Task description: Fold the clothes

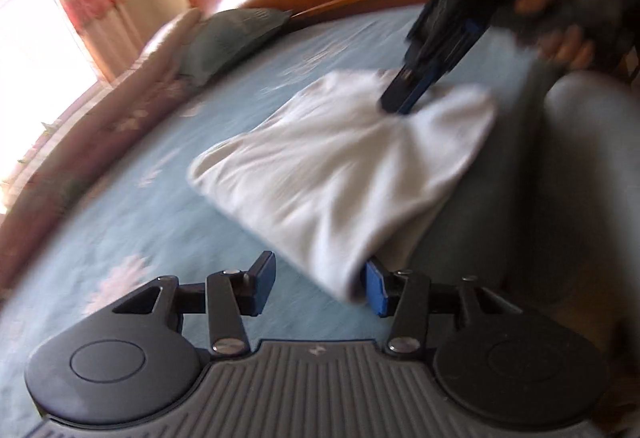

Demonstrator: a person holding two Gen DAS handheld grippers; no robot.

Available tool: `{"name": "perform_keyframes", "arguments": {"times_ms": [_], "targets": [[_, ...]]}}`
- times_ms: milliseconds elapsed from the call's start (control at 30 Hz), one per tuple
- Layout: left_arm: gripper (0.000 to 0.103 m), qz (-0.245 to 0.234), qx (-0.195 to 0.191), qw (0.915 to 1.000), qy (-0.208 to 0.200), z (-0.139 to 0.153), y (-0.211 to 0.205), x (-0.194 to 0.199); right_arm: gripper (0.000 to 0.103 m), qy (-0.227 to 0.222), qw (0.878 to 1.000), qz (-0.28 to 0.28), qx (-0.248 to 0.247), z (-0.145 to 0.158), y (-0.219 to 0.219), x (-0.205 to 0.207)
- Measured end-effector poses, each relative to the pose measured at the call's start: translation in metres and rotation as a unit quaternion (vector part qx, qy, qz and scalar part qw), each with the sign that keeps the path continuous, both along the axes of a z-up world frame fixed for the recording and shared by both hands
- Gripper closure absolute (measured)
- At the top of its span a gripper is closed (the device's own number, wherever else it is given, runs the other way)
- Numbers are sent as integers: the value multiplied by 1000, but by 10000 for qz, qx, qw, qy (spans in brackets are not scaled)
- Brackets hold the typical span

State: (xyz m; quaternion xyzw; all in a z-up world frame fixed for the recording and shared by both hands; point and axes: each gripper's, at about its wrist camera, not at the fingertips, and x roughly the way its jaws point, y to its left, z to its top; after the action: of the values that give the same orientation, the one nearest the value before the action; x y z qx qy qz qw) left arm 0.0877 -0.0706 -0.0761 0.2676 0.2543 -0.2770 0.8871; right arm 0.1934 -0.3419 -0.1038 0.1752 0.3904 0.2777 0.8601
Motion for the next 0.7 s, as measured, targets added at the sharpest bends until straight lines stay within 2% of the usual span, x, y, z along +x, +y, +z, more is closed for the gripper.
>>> {"name": "perform_keyframes", "arguments": {"times_ms": [33,133,200,300,333,433,467,500,600,700], "targets": [[53,-114,-206,9996,125,9,6,0,74,-128,9998,81,-115,7,3,-5],[35,-244,-546,9982,46,32,14,7,74,-516,9962,519,-465,21,17,-22],[34,-245,-683,9973,-138,40,11,16,74,-726,9891,934,-871,24,34,-34],[35,-194,-697,9970,-270,35,-6,41,74,-740,9797,951,-1600,19,46,-48],[35,-195,-714,9969,-260,31,-12,50,74,-673,9819,802,-1581,18,41,-51],[35,-200,-681,9972,-239,17,-27,72,71,-390,9951,-48,-904,20,0,-67],[35,-201,-649,9974,-238,12,-33,79,65,-284,9969,-334,-650,19,-13,-73],[35,-135,-611,9979,-175,6,-37,87,60,-162,9973,-543,-463,16,-22,-80],[36,135,-536,9984,95,-12,-47,113,56,215,9949,-980,-120,2,-36,-90],[36,383,-744,9960,313,-20,-46,126,56,562,9913,-1176,199,-18,-35,-86]]}}
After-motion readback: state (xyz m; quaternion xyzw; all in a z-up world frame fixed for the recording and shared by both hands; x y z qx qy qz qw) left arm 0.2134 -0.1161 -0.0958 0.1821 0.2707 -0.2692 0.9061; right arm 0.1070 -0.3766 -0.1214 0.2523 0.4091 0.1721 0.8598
